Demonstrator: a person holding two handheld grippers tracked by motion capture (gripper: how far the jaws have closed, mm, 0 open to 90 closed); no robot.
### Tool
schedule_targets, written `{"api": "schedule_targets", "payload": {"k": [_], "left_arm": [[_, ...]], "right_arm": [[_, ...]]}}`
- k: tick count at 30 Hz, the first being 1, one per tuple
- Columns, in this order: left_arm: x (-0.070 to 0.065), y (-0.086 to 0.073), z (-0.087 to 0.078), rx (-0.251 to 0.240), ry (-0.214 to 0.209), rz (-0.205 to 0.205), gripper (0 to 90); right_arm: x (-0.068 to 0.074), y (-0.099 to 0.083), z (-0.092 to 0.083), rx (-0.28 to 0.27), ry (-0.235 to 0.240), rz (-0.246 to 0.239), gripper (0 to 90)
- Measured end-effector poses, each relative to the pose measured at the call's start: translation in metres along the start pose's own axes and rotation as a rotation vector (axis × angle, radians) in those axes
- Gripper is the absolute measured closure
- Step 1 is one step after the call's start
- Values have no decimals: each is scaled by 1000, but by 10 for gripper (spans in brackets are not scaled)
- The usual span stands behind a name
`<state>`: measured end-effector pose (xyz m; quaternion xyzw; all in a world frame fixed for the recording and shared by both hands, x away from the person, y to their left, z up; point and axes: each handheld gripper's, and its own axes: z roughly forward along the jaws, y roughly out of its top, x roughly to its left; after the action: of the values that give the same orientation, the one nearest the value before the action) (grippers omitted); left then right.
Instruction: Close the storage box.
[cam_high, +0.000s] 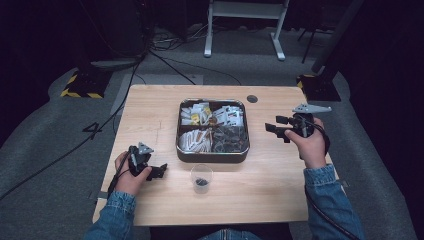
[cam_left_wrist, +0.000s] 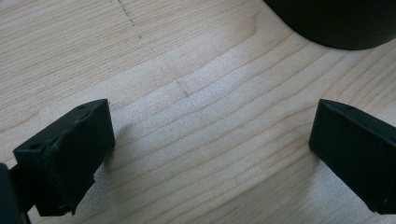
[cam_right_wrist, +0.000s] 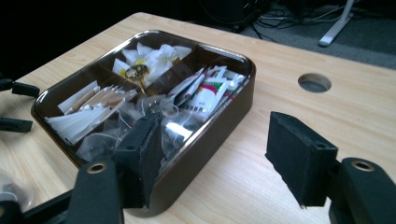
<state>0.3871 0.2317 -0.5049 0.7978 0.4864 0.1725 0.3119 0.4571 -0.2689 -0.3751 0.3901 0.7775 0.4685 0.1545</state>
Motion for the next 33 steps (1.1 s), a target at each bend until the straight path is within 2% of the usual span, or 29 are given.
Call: {"api": "schedule_targets", "payload": {"k": [4,16,23,27,33], "left_arm": [[0,0,0,0,-1,-1,5],[0,0,1,2,-4,3,2],[0,1,1,2,-4,4,2],[0,1,1,3,-5,3,2],[0,2,2,3,-7,7,2]], "right_arm": [[-7,-9,1,13,1,6,354],[-37,-40,-7,40,-55,34,343],[-46,-55,-14,15,-75,19,344],[-54,-68,-14,48,-92,12,338],[-65,-85,-15,62,-99,29,324]]}}
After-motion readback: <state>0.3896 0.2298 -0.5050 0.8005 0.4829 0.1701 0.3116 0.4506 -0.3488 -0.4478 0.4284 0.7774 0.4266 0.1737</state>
